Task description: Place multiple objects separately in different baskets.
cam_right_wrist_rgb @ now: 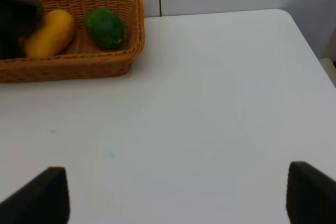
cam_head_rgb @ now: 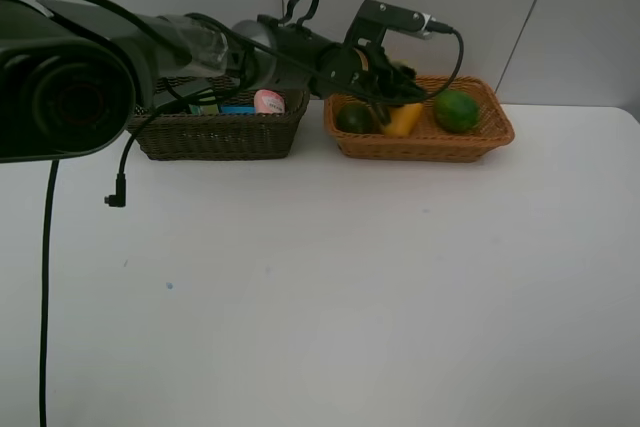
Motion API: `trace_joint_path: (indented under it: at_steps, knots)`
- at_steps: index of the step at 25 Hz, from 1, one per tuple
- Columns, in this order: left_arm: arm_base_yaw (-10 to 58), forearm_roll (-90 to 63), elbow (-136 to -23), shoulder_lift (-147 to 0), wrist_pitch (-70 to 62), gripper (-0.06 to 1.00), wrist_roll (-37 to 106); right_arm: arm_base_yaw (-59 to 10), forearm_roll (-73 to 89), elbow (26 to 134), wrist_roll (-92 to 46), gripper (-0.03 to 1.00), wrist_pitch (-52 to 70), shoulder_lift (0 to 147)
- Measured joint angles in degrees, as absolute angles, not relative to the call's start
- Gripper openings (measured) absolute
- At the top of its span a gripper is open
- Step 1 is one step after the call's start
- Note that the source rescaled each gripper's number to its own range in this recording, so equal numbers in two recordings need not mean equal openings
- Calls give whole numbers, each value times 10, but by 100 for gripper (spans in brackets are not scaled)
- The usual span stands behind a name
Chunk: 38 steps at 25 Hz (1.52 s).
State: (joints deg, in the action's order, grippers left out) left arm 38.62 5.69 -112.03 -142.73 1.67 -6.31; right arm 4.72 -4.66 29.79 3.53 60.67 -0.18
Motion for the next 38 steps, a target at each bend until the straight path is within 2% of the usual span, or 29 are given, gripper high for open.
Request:
trace_joint_path:
  at_steps: [1, 3, 14, 18, 30, 38]
  knots:
    - [386, 57, -1120, -1427, 18, 90, -63, 47, -47, 298, 35, 100, 607, -2]
    - [386, 57, -1120, -1427, 18, 94, -63, 47, -47, 298, 35, 100, 607, -2]
    - [386, 57, -1120, -1425, 4, 95, -63, 47, -47, 298, 35, 100, 607, -2]
    - [385, 57, -1120, -1401, -78, 95, -63, 47, -47, 298, 35, 100, 607, -2]
    - [373, 89, -1121, -1275, -448, 95, -63, 47, -47, 298, 35, 100, 607, -2]
    - [373, 99, -1121, -1218, -543, 95, -67, 47, -47, 298, 35, 100, 607, -2]
